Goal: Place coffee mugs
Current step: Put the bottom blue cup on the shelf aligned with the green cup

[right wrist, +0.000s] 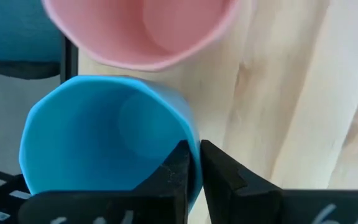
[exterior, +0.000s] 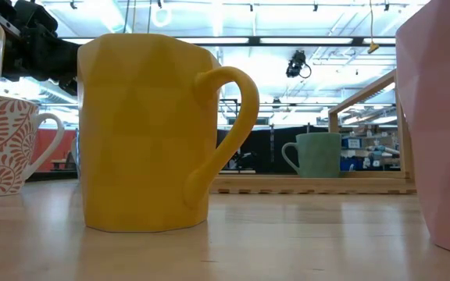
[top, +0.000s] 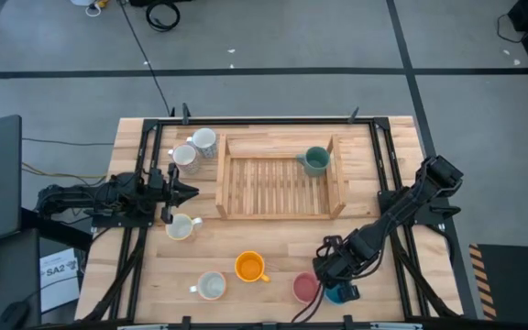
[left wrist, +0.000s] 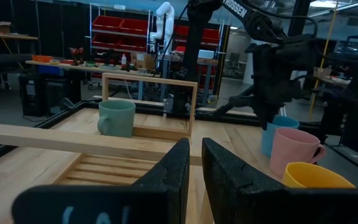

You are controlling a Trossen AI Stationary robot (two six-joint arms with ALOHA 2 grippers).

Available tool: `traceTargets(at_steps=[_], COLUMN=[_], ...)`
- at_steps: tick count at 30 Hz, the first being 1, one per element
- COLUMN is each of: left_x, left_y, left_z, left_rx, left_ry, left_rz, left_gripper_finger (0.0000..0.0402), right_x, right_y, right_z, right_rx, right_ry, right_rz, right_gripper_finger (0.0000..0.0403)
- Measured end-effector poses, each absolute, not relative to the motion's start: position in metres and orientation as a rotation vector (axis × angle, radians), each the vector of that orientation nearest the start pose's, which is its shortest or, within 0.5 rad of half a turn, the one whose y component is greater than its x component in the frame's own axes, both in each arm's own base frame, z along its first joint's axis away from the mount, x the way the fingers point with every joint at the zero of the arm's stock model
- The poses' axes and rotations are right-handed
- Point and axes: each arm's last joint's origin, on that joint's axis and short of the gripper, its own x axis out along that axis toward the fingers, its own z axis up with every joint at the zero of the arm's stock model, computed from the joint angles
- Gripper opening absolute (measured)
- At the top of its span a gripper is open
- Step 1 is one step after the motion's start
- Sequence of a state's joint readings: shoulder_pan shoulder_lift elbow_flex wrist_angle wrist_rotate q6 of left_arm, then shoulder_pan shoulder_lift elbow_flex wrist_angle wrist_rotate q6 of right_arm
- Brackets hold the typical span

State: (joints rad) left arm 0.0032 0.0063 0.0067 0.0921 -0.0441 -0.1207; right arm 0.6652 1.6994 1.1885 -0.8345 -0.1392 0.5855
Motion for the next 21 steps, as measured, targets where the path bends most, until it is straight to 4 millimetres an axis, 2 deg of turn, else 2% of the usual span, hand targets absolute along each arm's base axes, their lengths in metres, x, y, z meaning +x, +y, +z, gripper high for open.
traceTargets(at_steps=[5, 12, 21], left_x=[0.097, 0.097, 0.097], left_y=[0.002, 0.002, 0.002], left_z=[0.174, 0.174, 0.174], left_rx=[-0.123, -0.123, -0.122], left_ry=[-0.095, -0.095, -0.095], left_rz=[0.042, 0.042, 0.042], left_gripper_finger=[0.0050, 0.0050, 0.0050], right_x=[0.245, 0.240, 0.238], right_y=[0.191, 0.172, 0.138], right_z=[0.210, 0.235, 0.265], right_rx=[0.169, 0.248, 0.438], right_ry=[1.499, 1.488, 1.371], right_rz=[0.210, 0.100, -0.117], right_gripper_finger=[0.0025, 0.0031, 0.0030])
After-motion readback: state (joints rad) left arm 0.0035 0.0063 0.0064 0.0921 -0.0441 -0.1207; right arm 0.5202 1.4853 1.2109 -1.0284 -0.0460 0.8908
